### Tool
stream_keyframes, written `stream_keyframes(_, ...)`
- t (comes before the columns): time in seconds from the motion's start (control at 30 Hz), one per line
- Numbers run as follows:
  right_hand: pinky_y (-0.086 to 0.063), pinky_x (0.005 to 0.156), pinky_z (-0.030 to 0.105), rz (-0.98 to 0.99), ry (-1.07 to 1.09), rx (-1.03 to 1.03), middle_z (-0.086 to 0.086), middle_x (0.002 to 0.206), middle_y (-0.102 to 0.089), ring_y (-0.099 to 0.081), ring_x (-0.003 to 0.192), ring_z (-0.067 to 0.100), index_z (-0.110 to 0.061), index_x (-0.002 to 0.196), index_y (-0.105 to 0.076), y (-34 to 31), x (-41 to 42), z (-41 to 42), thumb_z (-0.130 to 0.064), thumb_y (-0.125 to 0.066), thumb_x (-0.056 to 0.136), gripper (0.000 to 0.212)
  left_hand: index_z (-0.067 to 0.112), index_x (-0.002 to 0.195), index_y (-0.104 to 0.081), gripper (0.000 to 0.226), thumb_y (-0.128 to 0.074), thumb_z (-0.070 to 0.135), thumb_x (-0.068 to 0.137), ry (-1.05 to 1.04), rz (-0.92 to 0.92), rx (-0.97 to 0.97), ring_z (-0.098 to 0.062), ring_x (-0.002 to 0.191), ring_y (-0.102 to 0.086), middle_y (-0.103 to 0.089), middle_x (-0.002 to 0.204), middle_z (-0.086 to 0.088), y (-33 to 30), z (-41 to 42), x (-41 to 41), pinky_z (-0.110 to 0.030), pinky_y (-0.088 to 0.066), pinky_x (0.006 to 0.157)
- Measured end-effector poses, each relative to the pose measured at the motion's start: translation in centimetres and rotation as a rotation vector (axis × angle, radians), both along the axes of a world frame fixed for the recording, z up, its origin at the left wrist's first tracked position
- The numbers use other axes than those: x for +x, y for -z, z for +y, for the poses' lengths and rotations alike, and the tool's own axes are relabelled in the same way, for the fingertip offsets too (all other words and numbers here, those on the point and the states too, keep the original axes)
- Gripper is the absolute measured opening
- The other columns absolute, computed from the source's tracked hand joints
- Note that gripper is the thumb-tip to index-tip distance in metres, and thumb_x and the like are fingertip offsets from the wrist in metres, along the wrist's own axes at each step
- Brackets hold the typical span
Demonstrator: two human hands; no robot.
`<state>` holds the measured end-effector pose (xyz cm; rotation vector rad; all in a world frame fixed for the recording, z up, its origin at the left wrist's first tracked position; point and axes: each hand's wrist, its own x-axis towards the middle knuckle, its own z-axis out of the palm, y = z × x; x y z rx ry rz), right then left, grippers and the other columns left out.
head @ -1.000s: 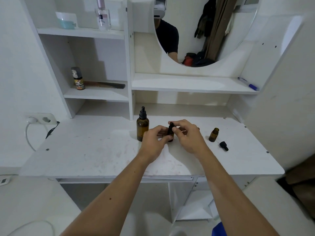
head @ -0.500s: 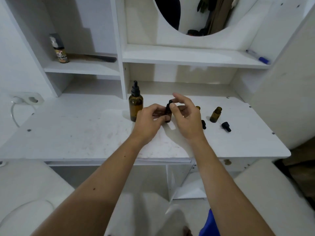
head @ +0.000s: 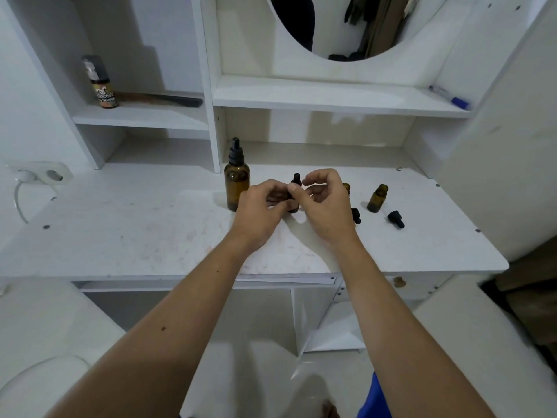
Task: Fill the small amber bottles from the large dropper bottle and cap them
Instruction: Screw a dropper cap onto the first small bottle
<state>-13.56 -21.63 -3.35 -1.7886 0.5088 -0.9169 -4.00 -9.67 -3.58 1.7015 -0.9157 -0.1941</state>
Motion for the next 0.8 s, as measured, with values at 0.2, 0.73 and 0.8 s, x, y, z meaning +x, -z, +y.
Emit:
stream_keyframes(0.2,-0.059,0.080,0.032,-0.014,0.001,-0.042,-0.003,0.106,-0.075,-0.071,0.089,0.018,-0.017,0.115,-0.072,0.02,-0.21,-0.01,-0.017,-0.075,0.097,0.018,0.010,0.113,-0.074,0.022,-0.077,0.007,0.091,0.009,0.014,-0.002,-0.003,0.092,-0.075,-0.079,0.096,0.006,-0.02,0.01,0.03,-0.018,-0.058,0.087)
stream_keyframes(0.73,-0.062,0.089,0.042,0.020,-0.011,-0.042,-0.002,0.105,-0.075,-0.072,0.094,0.020,-0.017,0.113,-0.073,0.09,-0.06,-0.06,-0.024,-0.075,0.098,0.017,0.010,0.111,-0.074,0.022,-0.078,0.005,0.090,-0.002,0.012,-0.007,-0.003,0.091,-0.075,-0.078,0.096,0.006,0.02,-0.04,-0.04,-0.018,-0.059,0.087)
stream_keyframes(0.8,-0.062,0.081,0.036,0.013,0.006,0.016,-0.002,0.101,-0.073,-0.070,0.087,0.018,-0.016,0.110,-0.067,-0.01,-0.02,0.12,-0.025,-0.080,0.094,0.023,0.010,0.110,-0.074,0.021,-0.077,0.003,0.090,-0.009,0.003,-0.006,-0.001,0.089,-0.074,-0.078,0.095,0.007,0.05,-0.05,-0.09,-0.015,-0.058,0.085)
